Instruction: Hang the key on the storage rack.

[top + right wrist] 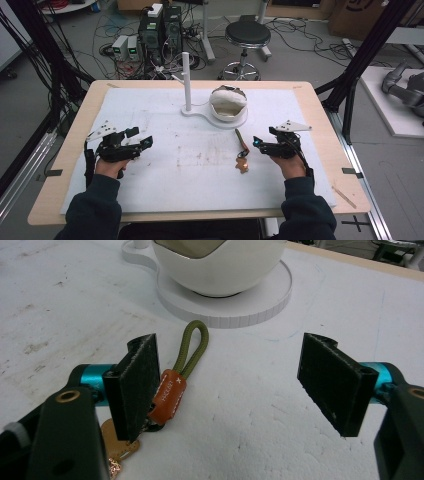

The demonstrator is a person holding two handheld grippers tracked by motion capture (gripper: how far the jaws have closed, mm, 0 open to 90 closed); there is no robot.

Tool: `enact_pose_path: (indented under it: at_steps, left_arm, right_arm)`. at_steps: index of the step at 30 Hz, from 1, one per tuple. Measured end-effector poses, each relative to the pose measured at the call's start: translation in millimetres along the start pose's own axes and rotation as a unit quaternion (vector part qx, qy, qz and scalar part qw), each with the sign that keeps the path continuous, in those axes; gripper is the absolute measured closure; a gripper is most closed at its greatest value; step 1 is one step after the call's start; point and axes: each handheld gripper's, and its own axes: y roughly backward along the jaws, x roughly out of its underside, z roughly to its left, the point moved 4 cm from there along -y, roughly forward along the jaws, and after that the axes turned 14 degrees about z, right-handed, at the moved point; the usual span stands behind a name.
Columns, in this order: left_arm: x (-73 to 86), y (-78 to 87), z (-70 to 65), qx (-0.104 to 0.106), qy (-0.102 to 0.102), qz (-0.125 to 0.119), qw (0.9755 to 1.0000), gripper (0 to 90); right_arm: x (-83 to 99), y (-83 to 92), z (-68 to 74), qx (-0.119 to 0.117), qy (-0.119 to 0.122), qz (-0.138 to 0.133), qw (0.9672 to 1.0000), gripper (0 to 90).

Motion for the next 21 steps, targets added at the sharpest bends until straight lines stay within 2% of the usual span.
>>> enact_pose_path:
  at_steps: [4,8,9,11,14,16,19,20,21]
  left_arm:
    - [-0.7,-0.3,-1.1,-0.004,-0.004,-0.002,1.0000,20.5]
    - [0.8,-2.6,-1.7,-0.002,-0.003,0.001,1.0000,20.5]
    - [0.8,-2.6,-1.7,-0.002,-0.003,0.001,1.0000,20.5]
    - [1.8,-3.2,-1.3,0.000,-0.002,0.005,1.0000,20.6]
    - [2.6,-3.2,-1.5,0.003,0.001,0.004,1.0000,21.1]
    - [3.4,-3.3,-1.6,0.005,0.002,0.005,1.0000,21.5]
    - [4.0,-3.5,-1.3,0.006,0.002,0.007,1.0000,21.5]
    - [4.7,-3.5,-1.5,0.006,0.002,0.008,0.9999,21.5]
    - [4.7,-3.5,-1.5,0.006,0.002,0.008,0.9999,21.6]
  right_arm:
    - [1.8,-7.0,5.0,-0.019,-0.004,0.018,0.9997,37.4]
    - [2.2,-22.5,15.0,-0.032,-0.001,0.053,0.9981,41.0]
    - [2.2,-22.5,15.0,-0.032,-0.001,0.053,0.9981,41.0]
    - [0.0,-35.1,24.4,-0.037,0.008,0.079,0.9961,46.8]
    - [0.6,-46.7,29.3,-0.027,0.013,0.112,0.9932,51.4]
    - [-1.1,-51.1,30.4,-0.036,0.000,0.118,0.9924,55.7]
    - [-3.0,-53.9,35.0,-0.035,0.004,0.128,0.9911,60.8]
    - [-3.3,-55.6,38.0,-0.042,0.003,0.137,0.9896,60.6]
    - [-3.3,-55.6,38.0,-0.042,0.003,0.137,0.9896,60.6]
